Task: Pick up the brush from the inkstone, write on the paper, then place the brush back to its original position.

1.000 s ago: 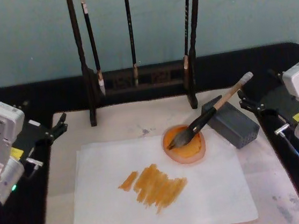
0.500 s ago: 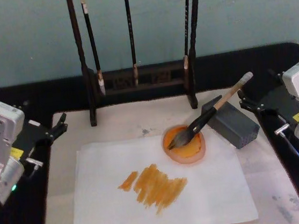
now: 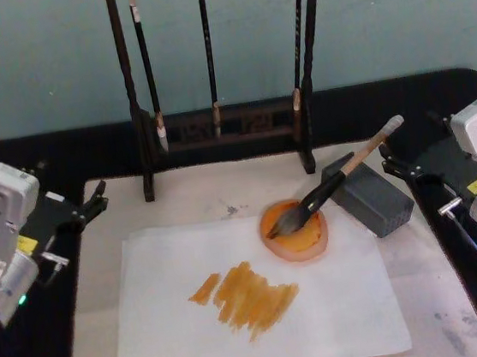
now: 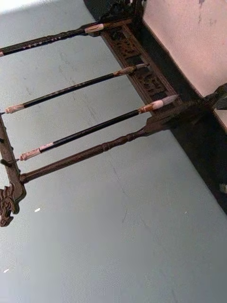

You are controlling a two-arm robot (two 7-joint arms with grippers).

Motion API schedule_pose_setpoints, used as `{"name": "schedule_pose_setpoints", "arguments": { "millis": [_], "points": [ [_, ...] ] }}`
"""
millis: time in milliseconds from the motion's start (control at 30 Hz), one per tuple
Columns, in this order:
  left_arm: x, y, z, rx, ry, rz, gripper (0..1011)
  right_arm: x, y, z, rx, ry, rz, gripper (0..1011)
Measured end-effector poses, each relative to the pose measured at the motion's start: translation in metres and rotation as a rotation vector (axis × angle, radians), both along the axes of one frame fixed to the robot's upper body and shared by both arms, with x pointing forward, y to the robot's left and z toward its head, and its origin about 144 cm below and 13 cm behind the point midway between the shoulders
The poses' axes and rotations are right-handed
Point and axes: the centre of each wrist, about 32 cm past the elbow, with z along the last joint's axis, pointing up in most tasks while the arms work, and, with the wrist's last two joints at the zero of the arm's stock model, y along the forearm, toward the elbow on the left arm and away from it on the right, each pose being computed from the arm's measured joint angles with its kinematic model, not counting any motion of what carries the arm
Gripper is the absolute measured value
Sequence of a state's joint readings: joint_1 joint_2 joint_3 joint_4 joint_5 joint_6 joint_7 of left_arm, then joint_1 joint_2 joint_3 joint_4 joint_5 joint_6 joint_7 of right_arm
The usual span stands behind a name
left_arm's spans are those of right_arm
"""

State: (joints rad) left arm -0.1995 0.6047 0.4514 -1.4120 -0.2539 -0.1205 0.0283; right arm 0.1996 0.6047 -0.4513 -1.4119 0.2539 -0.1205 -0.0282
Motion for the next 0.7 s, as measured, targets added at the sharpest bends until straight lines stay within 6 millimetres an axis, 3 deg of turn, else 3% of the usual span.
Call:
{"name": "schedule_pose_setpoints", "arguments": {
  "millis": [433,567,700],
  "points": [
    [0.000,0.000,0.000,0.000,0.000,0.000,1010,-0.001,0.000,0.001,0.010,0.002,0.002,1000],
    [0.000,0.000,0.000,0.000,0.000,0.000,1010,-0.006,-0.006,0.007,0.130,0.033,0.010,1000],
    [0.000,0.000,0.000,0.000,0.000,0.000,1010,-0.012,-0.015,0.011,0.392,0.089,0.027,1000]
  ]
}}
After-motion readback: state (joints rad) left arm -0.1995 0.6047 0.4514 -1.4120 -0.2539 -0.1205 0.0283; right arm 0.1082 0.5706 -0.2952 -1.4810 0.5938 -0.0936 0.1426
